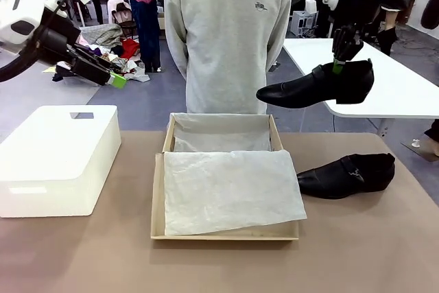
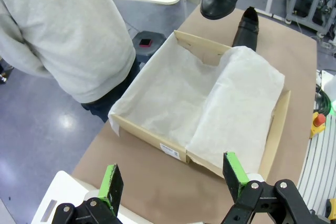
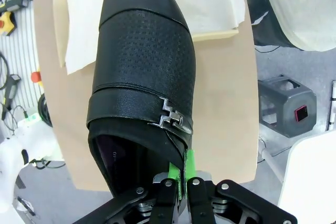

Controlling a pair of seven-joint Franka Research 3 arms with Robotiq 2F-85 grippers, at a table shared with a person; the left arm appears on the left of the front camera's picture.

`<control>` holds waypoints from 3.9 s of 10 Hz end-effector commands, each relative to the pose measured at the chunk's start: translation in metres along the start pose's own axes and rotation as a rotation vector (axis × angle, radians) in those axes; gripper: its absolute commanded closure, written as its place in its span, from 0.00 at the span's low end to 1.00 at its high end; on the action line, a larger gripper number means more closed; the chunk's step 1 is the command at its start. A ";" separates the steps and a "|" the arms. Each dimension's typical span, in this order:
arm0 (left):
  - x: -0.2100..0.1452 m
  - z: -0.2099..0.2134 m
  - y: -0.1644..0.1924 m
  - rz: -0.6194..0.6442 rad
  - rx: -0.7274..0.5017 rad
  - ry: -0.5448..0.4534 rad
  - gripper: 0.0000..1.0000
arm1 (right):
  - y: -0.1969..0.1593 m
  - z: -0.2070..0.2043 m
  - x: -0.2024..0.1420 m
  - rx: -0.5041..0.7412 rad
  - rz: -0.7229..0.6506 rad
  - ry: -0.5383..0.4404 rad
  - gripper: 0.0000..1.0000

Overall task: Pack the shoes into the box.
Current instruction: Place one shoe of the Shoes into the Shoes Box.

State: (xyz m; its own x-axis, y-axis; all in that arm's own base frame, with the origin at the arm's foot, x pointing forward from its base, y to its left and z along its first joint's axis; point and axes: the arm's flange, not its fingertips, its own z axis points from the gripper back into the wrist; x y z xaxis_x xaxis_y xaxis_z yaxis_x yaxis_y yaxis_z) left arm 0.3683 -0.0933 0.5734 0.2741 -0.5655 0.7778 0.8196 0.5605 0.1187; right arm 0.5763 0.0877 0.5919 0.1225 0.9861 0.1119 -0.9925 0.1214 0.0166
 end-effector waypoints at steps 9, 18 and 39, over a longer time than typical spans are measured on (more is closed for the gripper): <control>-0.001 0.000 0.001 -0.007 -0.011 -0.010 0.00 | 0.000 -0.035 0.148 -0.018 -0.009 -0.026 1.00; -0.001 0.000 0.001 -0.007 -0.011 -0.010 0.00 | -0.017 -0.131 0.195 -0.004 -0.027 -0.012 1.00; -0.001 0.000 0.001 -0.007 -0.011 -0.010 0.00 | -0.034 -0.231 0.200 0.131 0.044 0.011 0.40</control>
State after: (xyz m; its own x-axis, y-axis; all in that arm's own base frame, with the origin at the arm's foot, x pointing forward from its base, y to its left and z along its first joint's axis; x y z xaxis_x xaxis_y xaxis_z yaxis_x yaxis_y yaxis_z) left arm 0.3682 -0.0929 0.5735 0.2748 -0.5661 0.7772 0.8190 0.5613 0.1193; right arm 0.6293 0.3071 0.3751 0.0706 0.9930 0.0951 -0.9901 0.0581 0.1280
